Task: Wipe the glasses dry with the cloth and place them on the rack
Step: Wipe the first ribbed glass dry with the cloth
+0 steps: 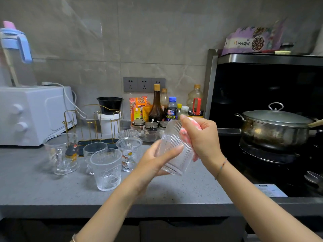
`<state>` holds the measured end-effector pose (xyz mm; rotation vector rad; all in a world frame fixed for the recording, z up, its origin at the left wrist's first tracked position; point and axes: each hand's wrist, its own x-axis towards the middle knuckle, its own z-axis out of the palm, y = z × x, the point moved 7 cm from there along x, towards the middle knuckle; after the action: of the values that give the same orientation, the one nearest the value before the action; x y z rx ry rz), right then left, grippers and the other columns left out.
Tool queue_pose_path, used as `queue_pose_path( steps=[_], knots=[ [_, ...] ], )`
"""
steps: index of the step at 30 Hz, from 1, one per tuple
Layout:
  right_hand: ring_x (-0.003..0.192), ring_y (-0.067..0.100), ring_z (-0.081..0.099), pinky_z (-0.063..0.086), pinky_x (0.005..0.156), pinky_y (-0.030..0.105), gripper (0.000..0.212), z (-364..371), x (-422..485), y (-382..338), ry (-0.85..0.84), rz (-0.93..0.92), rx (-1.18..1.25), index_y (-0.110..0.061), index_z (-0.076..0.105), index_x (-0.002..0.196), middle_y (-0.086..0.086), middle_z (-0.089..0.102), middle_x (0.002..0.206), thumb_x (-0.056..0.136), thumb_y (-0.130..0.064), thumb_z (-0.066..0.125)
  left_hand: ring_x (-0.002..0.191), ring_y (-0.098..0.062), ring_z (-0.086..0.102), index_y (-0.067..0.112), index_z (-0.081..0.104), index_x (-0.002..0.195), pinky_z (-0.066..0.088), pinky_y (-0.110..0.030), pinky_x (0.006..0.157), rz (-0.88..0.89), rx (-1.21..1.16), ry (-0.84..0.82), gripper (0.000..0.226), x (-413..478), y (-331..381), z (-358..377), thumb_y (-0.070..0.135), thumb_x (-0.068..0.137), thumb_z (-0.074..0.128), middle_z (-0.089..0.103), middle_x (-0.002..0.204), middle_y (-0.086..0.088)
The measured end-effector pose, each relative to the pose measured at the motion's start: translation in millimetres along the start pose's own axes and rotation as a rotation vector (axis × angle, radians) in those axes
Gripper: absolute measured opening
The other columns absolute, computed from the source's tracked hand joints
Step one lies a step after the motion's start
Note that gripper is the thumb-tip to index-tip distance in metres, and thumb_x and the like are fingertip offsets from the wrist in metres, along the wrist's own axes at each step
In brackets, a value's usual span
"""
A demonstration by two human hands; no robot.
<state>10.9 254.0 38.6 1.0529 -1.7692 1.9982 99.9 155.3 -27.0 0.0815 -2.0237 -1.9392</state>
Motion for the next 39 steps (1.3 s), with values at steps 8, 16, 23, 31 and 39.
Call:
queue_pose_path(
  steps=[8, 16, 23, 31, 39],
  knots=[
    [0.050, 0.027, 0.046, 0.042, 0.049, 0.027, 0.057, 7.0, 0.6, 9.7, -0.089, 0.090, 0.140, 0.015, 0.050, 0.063, 0.030, 0.047, 0.056, 0.089, -0.034, 0.064, 0.086, -0.027, 0.071, 0.017, 0.073, 0.106, 0.060, -0.037, 0.065, -0.042, -0.303, -0.048, 0.039, 1.2, -9.2, -0.5, 0.045, 0.081, 0.063, 0.074, 0.102, -0.011],
    [0.067, 0.016, 0.065, 0.059, 0.067, 0.036, 0.053, -14.6, 3.9, 71.0, 0.133, 0.564, 0.362, -0.005, 0.064, 0.101, 0.007, 0.066, 0.088, 0.089, -0.055, 0.051, 0.076, -0.035, 0.067, 0.001, 0.073, 0.107, 0.060, -0.037, 0.055, -0.257, -0.856, -0.106, 0.064, 8.0, -48.3, 0.3, 0.055, 0.077, 0.058, 0.064, 0.116, -0.027],
    [0.077, 0.020, 0.062, 0.052, 0.069, 0.024, 0.027, -8.9, -18.6, 160.5, -0.039, 0.873, 0.104, 0.003, 0.062, 0.104, 0.013, 0.064, 0.095, 0.100, -0.015, 0.043, 0.089, -0.031, 0.065, -0.004, 0.058, 0.124, 0.057, -0.042, 0.078, -0.356, -0.899, 0.141, 0.082, 25.1, -76.9, -18.6, 0.062, 0.076, 0.056, 0.064, 0.113, -0.023],
    [0.092, 0.018, 0.055, 0.043, 0.072, 0.022, 0.032, 3.1, -39.5, 183.0, -0.203, 0.815, -0.163, -0.009, 0.044, 0.124, 0.011, 0.056, 0.111, 0.097, -0.022, 0.053, 0.083, -0.022, 0.065, 0.007, 0.065, 0.096, 0.051, -0.030, 0.072, -0.327, -0.889, 0.257, 0.050, 33.0, -83.1, -20.3, 0.054, 0.087, 0.051, 0.073, 0.084, -0.012],
    [0.104, 0.002, 0.060, 0.054, 0.090, 0.030, 0.063, 39.6, -45.3, 74.5, -0.353, 0.447, 0.123, -0.029, 0.045, 0.129, -0.011, 0.053, 0.124, 0.073, -0.054, 0.061, 0.102, -0.023, 0.069, 0.014, 0.053, 0.132, 0.059, -0.035, 0.083, -0.153, -0.785, 0.289, 0.062, 39.5, -57.0, -31.3, 0.042, 0.077, 0.063, 0.067, 0.123, -0.011]
  ],
)
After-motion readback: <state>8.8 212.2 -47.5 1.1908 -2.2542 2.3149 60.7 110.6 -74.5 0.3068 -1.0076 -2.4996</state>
